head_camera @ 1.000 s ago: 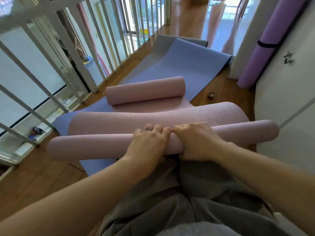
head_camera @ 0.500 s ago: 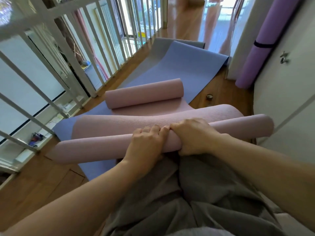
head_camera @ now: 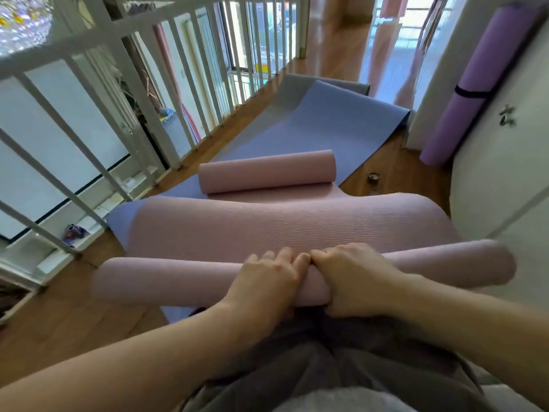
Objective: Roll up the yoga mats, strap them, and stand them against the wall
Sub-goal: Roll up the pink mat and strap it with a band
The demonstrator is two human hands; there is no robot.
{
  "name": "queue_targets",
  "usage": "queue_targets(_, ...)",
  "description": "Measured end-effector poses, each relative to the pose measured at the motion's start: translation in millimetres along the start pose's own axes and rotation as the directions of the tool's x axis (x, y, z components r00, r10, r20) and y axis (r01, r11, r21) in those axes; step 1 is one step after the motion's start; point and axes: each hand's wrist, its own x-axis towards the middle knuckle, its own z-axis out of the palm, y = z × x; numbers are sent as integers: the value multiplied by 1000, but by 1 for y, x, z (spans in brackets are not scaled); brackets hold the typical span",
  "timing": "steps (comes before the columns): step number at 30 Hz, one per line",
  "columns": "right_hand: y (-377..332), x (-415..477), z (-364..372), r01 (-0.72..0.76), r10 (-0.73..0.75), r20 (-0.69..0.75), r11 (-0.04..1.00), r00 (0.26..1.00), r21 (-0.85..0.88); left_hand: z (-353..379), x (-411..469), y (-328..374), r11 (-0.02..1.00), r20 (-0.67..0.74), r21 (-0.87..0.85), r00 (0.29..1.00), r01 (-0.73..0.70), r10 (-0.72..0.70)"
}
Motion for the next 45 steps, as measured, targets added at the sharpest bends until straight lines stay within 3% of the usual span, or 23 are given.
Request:
queue_targets(6,13,-13,34,-32,-52,-351,973,935,-228,-11,24,-21,985,215,-170,976,-10,47)
queue_targets(8,13,-5,27,-4,-48,-289,985,956,-174,-12,27,-21,986,210,-166,977,10,25)
queue_targets(11,21,12,0,-7,6,-32,1000,999,-23,-1,19,-10,1000,10,-1,1000,21,-21)
queue_targets(13,25,19,-4,-19,19,32,1000,999,-8,2,20,-8,999,-19,27,1000,20,-19)
queue_targets(15,22,18,9,-57,51,-113,997,992,-52,-6,33,-19,996,98,-86,995,6,2)
queue_targets(18,11,13,37,-86,-7,-442,978,897,-189,-27,51,-37,970,308,-242,945,-32,108)
queue_targets(19,12,15,35,-83,-3,-438,981,899,-177,-29,54,-39,965,333,-262,937,-19,109)
queue_targets(21,18,22,14,-46,29,-277,997,960,-55,-24,52,-33,974,282,-222,959,45,20)
queue_targets(24,27,35,-12,-32,33,-26,999,999,37,-5,36,-13,994,-40,68,996,82,-80)
queue_targets(26,26,37,-5,-74,74,-75,997,994,7,1,38,-12,993,-72,74,994,87,-81)
queue_targets(28,21,32,19,-123,84,-327,987,941,-100,-2,52,-26,996,28,-54,997,70,-68)
queue_targets(30,19,27,35,-140,35,-490,974,871,-180,-12,66,-36,992,137,-122,990,36,-19)
queue_targets(33,26,36,12,-110,87,-313,992,946,-58,-12,66,-33,993,121,-101,991,67,-54)
queue_targets(35,33,47,-6,-82,81,-142,997,987,-2,-3,54,-23,996,-95,57,994,66,-60)
queue_targets(37,35,52,-12,-90,89,-74,996,993,-6,2,48,-20,982,-203,165,978,90,-55)
queue_targets(38,34,51,-8,-117,116,-98,993,988,-9,1,50,-21,984,-189,154,980,87,-58)
queue_targets(42,24,36,25,-169,122,-416,982,901,-78,-9,61,-22,995,-99,32,991,90,-87)
queue_targets(45,19,31,0,-109,77,-344,991,936,-74,-21,54,-19,992,-22,-58,993,114,-115)
